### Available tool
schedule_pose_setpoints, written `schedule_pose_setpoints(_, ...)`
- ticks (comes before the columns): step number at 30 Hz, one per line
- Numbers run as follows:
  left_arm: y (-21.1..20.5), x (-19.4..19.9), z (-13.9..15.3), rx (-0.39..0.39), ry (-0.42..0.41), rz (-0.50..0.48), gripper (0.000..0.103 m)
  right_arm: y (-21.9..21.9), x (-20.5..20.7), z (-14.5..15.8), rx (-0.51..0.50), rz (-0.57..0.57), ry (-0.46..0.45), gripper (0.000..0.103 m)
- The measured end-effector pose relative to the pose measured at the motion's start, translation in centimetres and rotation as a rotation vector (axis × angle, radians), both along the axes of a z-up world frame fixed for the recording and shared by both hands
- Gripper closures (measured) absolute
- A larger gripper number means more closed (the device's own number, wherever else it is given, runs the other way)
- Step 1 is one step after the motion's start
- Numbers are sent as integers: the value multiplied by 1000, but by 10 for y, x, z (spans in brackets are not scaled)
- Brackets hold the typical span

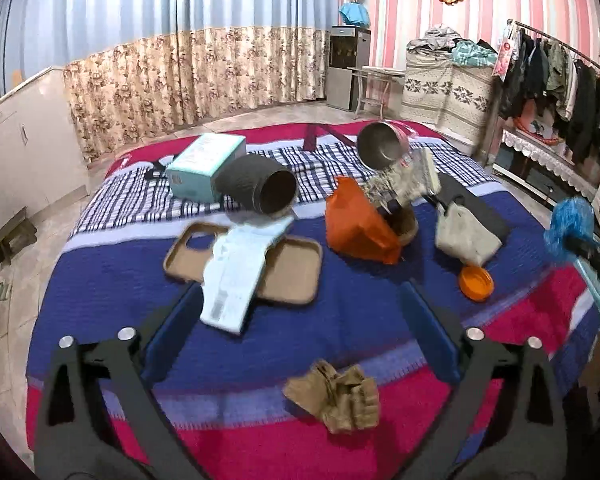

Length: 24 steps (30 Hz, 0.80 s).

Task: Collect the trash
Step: 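Grasp the brown paper scrap with left tool while right grasps blue bag, then carry paper scrap and blue bag to the basket and release both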

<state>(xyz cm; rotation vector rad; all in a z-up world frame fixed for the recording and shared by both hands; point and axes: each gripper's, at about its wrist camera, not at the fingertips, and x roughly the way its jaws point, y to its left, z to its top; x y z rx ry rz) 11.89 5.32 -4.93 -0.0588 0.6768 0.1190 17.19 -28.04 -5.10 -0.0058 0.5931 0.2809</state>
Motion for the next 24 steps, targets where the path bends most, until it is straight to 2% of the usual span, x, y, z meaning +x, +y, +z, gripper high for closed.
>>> schedule_pose_setpoints(6, -17, -9, -52, 17, 139, 4, 7, -38, -4, 9, 0, -109, -18, 80)
schedule_pose_setpoints(7, -17, -9, -58, 8, 149, 8, 10, -43, -5, 9, -1, -125, -20, 80)
schedule_pose_setpoints(9, -15, -6, -66, -29, 173, -5, 40, -58, -7, 12, -1, -160, -25, 80)
schedule_pose_setpoints(11, -15, -3, -63, -29, 163, -17, 56, -69, -7, 14, 4, -190, -30, 80)
schedule_pose_setpoints(17, -33, 12, -25, 2, 52, -58, 56, -114, -9, 21, 66, -300, -42, 80)
schedule_pose_setpoints(20, -53, 27, -9, 19, 7, -84, 56, -131, -8, 23, 62, -351, -49, 80)
schedule_pose_setpoints(24, -99, 53, 9, 3, -30, -175, 56, -156, -9, 26, 52, -421, -63, 80)
